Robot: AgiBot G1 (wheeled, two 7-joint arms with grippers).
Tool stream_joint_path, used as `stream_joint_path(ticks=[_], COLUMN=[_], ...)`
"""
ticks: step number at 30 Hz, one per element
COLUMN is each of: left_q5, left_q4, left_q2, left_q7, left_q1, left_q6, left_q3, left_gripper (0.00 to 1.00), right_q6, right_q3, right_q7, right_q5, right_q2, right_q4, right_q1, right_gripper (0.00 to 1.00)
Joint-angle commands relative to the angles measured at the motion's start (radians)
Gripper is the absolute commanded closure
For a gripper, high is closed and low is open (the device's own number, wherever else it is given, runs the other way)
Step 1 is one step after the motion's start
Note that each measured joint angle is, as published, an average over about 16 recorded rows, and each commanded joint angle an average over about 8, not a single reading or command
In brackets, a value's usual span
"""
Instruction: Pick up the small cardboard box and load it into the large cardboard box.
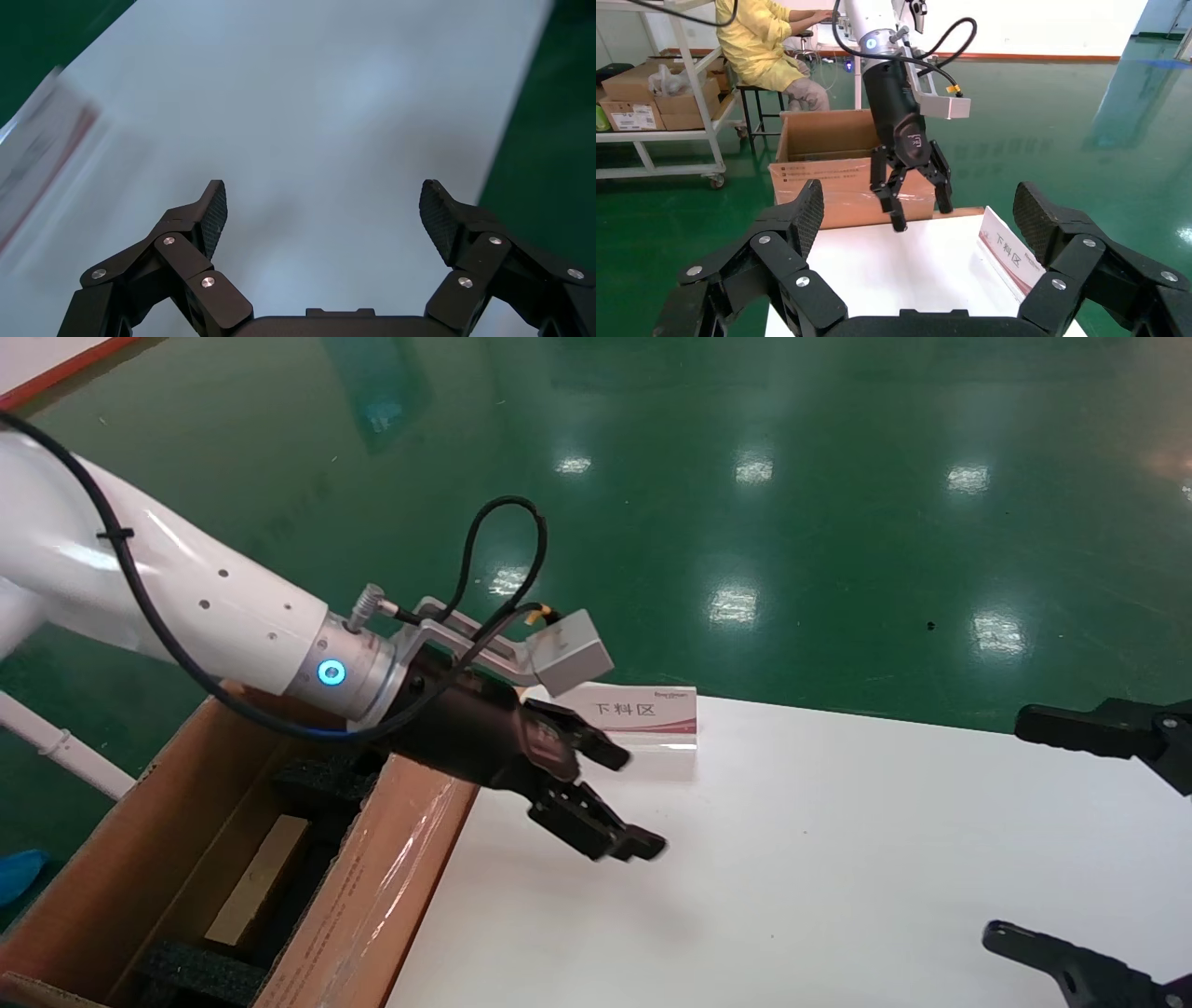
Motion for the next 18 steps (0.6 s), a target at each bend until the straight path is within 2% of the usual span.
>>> stream_joint_path(ticks=[1, 18], left_q5=[-0.017, -0.157], left_q4=[-0.009, -0.081], left_q2=[-0.004, -0.036], left_q7=[0.035, 0.334], left_q1=[0.050, 0.471], left_q6=[0.017, 0.164], left_q3=[-0.073, -0.690], left_gripper=[0.00, 0.00], right_q6=[0.000, -0.002], right_q3=[0.001, 0.006], right_q7=[0.000, 0.003], right_q5=[0.000, -0.004], right_q2=[0.000, -0.002], right_q4=[0.000, 0.002], right_q1=[0.000, -0.002], right_gripper=[0.00, 0.00])
